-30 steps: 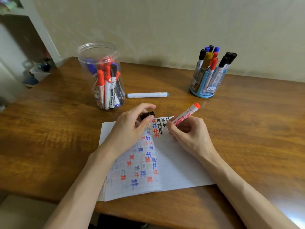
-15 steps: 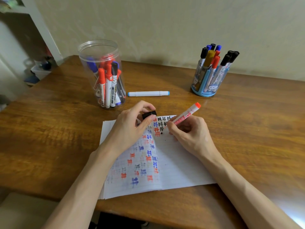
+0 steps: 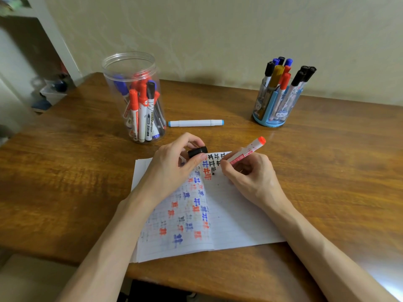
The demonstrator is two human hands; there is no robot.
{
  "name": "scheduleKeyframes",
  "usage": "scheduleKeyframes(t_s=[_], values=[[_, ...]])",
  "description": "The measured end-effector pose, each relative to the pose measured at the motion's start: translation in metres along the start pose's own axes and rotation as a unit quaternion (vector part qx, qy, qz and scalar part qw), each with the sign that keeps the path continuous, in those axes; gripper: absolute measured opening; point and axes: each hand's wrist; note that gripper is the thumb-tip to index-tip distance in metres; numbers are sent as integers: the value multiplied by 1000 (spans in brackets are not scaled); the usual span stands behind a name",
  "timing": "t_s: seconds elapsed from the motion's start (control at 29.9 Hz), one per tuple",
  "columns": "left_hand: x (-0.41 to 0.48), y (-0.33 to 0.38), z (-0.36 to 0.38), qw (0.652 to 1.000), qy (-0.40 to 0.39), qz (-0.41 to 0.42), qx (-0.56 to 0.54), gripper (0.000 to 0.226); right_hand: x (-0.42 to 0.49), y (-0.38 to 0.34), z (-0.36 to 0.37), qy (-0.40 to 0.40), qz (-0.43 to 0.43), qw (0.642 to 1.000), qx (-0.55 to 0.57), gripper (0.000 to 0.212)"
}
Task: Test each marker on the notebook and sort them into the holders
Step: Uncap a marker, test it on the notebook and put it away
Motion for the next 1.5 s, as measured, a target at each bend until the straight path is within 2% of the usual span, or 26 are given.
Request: scheduleKeyframes(t_s=[0.1,0.3,0.54,0.7,0.84,0.94,1.17,1.3,1.44,1.5], values=[[0,-1,0,1000,-3,4,0,26,0,-1,0,-17,4,1000,2,15],[0,0,0,1000,-1,6,-2,22,0,2,-2,24,17,999,27,9],[0,1,0,1000,4,18,13,22,-1,1,-1,-9,10,1000,7,13],[-1,2,-1,1000,8,23,12,22,1,3,-1,23,24,999,16,11],[-1,3,-1,1000,2,30,5,19,0,3,-2,3,25,1000,2,11],[-2,3,-1,1000,1,12,-14,25,1,2,-2,-3,30,1000,4,13],[-2,9,-1,999,-10,-7,-52,26,0,-9,-18,60,19,979,194,2],[-2,10,-1,998,-16,-11,-63,25,-1,-12,-16,47,12,979,196,15],[-2,11,-1,997,-31,-10,-72,24,-3,-13,-15,7,-7,981,194,17],[-2,10,-1,996,-30,-15,-79,24,-3,-12,-17,-18,12,977,213,19]])
Point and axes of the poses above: each hand's wrist, its own x-axis towards the middle knuckle, its own z-axis out of the palm, y = z × x, and after that the axes turned 11 degrees about -x, right-handed
